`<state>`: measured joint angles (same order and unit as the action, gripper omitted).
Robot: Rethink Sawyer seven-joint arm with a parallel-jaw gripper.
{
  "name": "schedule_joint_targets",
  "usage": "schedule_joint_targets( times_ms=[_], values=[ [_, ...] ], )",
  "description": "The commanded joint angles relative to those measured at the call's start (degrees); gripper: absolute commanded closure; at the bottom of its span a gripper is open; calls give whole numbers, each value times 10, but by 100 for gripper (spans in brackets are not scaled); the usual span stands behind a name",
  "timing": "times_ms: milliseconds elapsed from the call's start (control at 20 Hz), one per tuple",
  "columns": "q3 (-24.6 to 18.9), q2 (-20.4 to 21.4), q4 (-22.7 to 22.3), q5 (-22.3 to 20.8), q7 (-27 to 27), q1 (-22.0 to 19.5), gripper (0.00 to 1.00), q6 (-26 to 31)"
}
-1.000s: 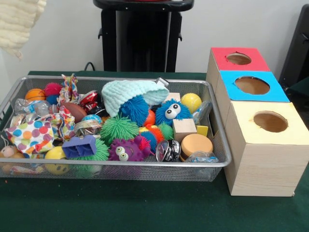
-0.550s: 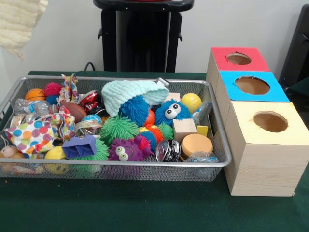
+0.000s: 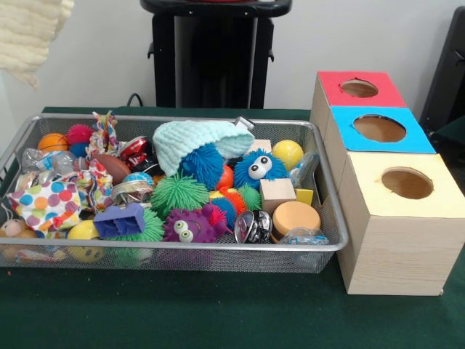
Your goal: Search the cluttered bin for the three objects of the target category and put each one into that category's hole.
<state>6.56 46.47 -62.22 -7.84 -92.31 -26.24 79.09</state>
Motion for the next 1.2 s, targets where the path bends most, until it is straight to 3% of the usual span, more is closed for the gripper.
schedule_joint_targets(
  times_ms=[50,400,600,750,900,1200],
  values=[
    [-6,-29,-27,11,-121,4,100,-18],
    [-3,-23,-49,21,-139,10,100,-41],
    [3,3,-142,47,-170,12,100,-173],
    [-4,21,-220,60,-132,-10,100,-287],
    [-12,29,-269,61,-86,-32,100,-362],
    [11,22,-259,58,-95,-10,100,-353]
  ],
)
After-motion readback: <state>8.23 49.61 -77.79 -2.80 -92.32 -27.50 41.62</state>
